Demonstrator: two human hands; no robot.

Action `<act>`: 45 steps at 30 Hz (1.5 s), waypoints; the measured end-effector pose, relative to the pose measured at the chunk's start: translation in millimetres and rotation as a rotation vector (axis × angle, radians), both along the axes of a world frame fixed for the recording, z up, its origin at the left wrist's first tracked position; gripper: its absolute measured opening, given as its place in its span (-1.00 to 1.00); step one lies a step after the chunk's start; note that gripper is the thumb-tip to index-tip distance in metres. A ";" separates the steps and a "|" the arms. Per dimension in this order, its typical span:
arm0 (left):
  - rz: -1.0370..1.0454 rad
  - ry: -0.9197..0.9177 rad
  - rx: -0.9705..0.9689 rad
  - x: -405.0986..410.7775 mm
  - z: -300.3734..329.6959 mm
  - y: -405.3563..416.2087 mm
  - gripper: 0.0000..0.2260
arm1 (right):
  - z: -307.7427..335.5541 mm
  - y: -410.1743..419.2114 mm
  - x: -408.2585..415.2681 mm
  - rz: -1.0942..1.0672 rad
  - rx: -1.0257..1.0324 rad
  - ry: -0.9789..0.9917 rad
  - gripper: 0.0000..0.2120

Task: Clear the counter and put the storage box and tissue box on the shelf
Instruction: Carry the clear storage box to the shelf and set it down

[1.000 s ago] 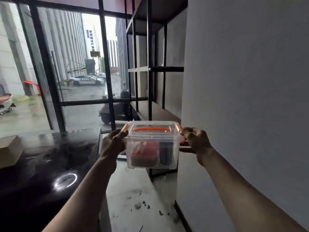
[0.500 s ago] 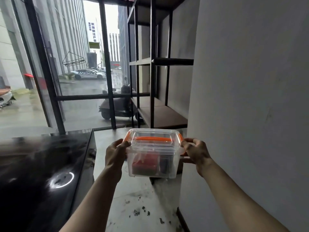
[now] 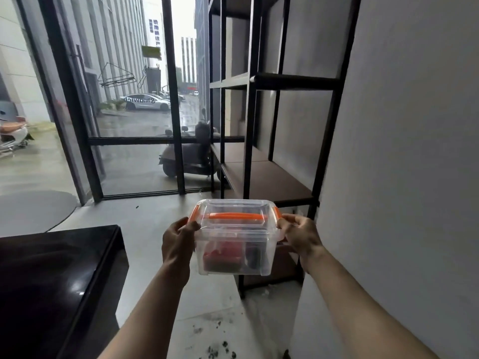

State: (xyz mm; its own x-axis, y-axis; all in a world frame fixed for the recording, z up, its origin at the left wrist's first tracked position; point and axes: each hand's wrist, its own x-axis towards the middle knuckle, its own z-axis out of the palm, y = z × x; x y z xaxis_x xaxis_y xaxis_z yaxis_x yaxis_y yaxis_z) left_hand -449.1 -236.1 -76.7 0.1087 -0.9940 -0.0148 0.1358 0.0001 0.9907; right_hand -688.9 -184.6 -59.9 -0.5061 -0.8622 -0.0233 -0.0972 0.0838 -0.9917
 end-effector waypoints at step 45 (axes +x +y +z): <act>0.022 -0.030 0.060 -57.1 -59.3 -949.4 -0.60 | -70.0 -974.0 -73.1 0.073 0.091 -0.098 -0.54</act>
